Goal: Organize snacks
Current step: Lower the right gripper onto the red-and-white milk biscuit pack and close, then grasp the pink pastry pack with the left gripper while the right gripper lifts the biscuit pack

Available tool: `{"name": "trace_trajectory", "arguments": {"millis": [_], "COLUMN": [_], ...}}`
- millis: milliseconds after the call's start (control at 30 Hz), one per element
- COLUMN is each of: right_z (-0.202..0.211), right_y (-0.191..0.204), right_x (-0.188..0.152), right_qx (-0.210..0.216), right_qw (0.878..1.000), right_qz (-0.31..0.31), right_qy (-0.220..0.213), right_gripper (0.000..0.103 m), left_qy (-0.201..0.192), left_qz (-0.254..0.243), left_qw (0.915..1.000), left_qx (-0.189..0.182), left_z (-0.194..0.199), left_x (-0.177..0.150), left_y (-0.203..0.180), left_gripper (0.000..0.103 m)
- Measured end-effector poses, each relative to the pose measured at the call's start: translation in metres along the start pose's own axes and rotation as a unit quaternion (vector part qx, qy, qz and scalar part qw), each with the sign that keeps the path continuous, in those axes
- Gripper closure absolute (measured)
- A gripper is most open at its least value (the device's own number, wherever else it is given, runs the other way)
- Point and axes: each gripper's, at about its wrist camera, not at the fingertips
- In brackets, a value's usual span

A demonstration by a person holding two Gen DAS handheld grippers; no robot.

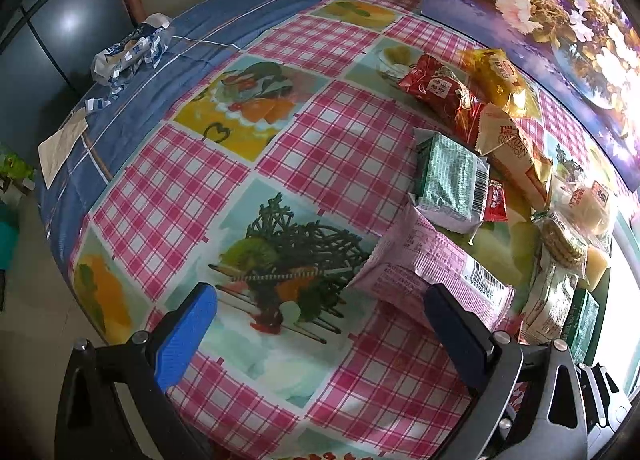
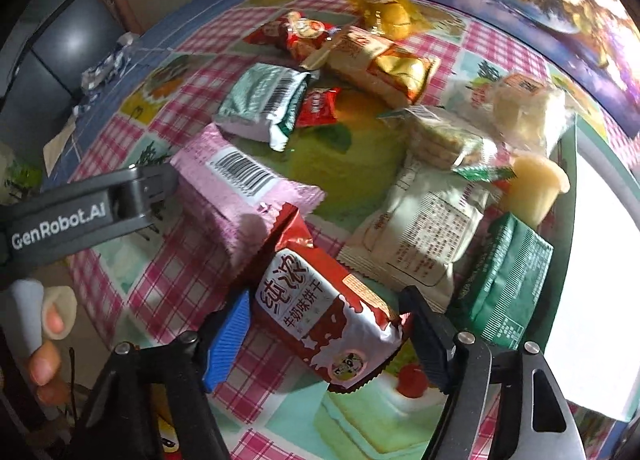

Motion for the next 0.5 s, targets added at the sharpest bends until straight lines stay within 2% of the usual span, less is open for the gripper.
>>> {"name": "trace_trajectory", "arguments": {"millis": [333,500], "right_z": [0.009,0.028], "right_y": [-0.011,-0.026], "right_x": [0.000,-0.006], "right_qx": [0.013,0.029], "right_qw": [0.999,0.997], "right_qz": [-0.033,-0.059], "right_qy": [-0.013,-0.045], "right_gripper": [0.029,0.030], "left_qy": [0.004,0.009], "left_qz": [-0.003,-0.007], "left_qw": [0.9997,0.9994], "left_qx": [-0.023,-0.033], "left_z": [-0.002,-0.003], "left_x": [0.000,0.000], "left_y": [-0.001,-0.006], "left_gripper": [0.000,0.000]}}
Point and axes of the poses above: each gripper's, at about its wrist camera, not at the fingertips, and z roughly against the way its jaws point, y to its left, x to its top, and after that the axes turned 11 degrees about y, right-handed
